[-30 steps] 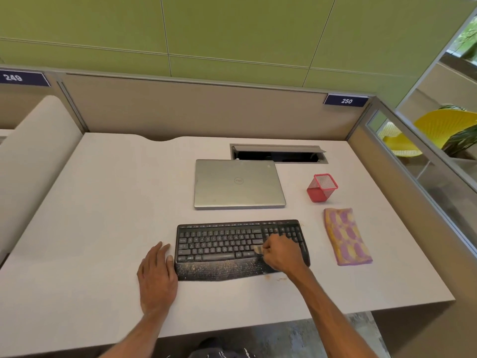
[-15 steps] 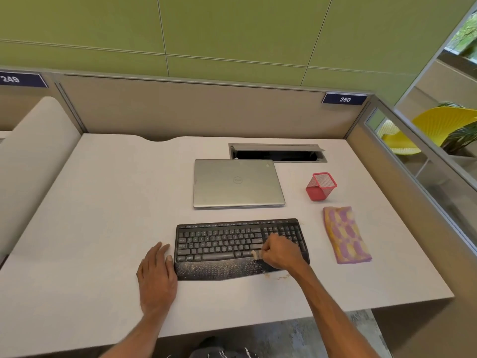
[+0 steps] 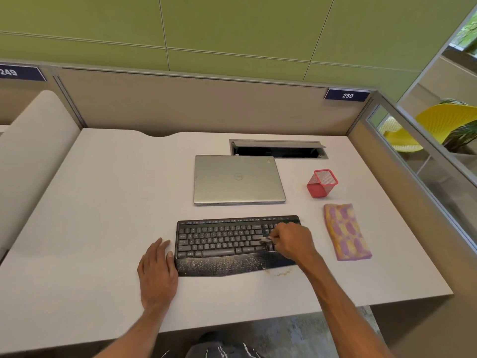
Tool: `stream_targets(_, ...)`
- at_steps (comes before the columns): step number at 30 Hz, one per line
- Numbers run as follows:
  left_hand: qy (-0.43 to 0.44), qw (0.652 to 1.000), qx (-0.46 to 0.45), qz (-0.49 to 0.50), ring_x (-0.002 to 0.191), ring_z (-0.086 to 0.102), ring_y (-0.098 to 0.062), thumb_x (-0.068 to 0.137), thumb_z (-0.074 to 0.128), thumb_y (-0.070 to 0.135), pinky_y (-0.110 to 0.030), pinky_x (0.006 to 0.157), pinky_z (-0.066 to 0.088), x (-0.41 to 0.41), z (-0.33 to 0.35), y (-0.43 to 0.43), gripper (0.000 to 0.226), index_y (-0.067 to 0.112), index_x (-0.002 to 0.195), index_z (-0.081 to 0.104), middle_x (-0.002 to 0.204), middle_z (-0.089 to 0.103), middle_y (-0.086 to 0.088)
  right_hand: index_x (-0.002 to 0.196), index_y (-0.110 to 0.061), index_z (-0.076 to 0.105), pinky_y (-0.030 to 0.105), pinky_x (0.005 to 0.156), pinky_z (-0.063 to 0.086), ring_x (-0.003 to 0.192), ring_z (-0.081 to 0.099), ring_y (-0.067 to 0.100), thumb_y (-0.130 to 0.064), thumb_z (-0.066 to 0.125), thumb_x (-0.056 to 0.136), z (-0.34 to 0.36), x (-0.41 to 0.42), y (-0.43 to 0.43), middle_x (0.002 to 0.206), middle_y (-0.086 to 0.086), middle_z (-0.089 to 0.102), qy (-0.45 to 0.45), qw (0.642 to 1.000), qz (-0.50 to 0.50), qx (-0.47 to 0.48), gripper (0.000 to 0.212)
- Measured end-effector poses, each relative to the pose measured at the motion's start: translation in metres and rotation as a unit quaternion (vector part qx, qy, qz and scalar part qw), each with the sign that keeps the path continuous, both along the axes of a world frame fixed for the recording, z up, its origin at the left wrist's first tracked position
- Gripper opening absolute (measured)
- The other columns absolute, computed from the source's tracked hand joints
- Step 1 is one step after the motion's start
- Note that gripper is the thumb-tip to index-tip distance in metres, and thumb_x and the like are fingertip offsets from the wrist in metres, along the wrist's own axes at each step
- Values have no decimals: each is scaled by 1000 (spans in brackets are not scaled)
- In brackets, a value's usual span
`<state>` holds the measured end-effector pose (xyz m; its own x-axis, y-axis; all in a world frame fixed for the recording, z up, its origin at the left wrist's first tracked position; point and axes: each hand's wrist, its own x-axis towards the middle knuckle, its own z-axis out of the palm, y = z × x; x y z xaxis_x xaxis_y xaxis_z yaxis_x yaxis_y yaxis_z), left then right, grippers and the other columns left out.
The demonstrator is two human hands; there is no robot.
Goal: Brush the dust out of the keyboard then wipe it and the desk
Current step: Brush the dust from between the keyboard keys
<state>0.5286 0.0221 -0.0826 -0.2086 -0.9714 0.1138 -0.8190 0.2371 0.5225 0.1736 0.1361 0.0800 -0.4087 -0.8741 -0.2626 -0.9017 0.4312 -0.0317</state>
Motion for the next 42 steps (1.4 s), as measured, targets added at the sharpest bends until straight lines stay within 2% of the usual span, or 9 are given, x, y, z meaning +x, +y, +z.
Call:
stream_targets(4,2,1000,-2,2,151,45,-25,114,27,40,-52,125,36,0,0,0,48,24,149,54,162,50,1,113,-28,73,37,86,58,90,69,18,-28,70,93,-6,6,-4,101,-6,75,44,997,43,45,20)
stream_targets(8,4,1000,-2,0,151,45,-25,114,27,40,-52,125,36,1,0,0,47,24,150,54,162,49,1,94,-31,74,38,89,60,75,66,10,-25,66,99,-13,22,-14,80,-15,70,-6,997,81,19,12)
stream_targets(11,6,1000,-3,2,151,45,-25,114,28,39,-52,125,36,0,0,0,47,24,150,54,162,50,1,107,-32,78,33,90,59,77,66,5,-31,61,102,-10,25,-17,93,-17,77,-34,996,83,-3,18)
stream_targets(18,2,1000,1,3,152,44,-25,114,27,40,-53,126,35,1,1,1,48,26,151,54,163,49,2,104,-32,81,26,65,51,61,59,4,-47,63,100,-9,11,-7,84,-15,76,-77,997,1,-2,24)
stream_targets(21,2,1000,2,7,152,44,-24,114,27,41,-52,125,36,-1,2,1,48,26,150,54,163,49,2,104,-28,82,24,63,44,62,59,2,-34,66,96,-19,23,-5,88,-13,78,-113,993,-27,0,19)
stream_targets(24,0,1000,2,6,152,44,-24,114,27,40,-52,126,36,0,2,0,48,26,150,54,163,49,2,98,-25,83,24,63,50,66,64,4,-29,66,90,-18,23,-4,85,-12,77,-129,990,-53,5,19)
stream_targets(28,-1,1000,6,1,153,43,-25,114,26,40,-53,127,35,0,3,1,48,25,151,53,164,48,1,90,-24,80,36,76,63,64,65,7,-27,66,89,-19,22,-2,75,-12,74,-103,991,-80,-29,14)
stream_targets(35,-4,1000,5,1,153,43,-24,114,26,40,-53,127,35,0,4,1,49,25,151,53,164,48,1,96,-22,76,29,71,55,69,65,12,-31,69,90,-18,30,-4,77,-9,71,-68,997,-19,24,13)
stream_targets(42,6,1000,1,2,153,44,-24,114,26,40,-52,126,35,0,4,2,48,25,151,54,163,50,1,86,-26,73,30,75,55,69,65,12,-30,66,93,-17,33,0,72,-11,67,-53,997,-37,-33,10)
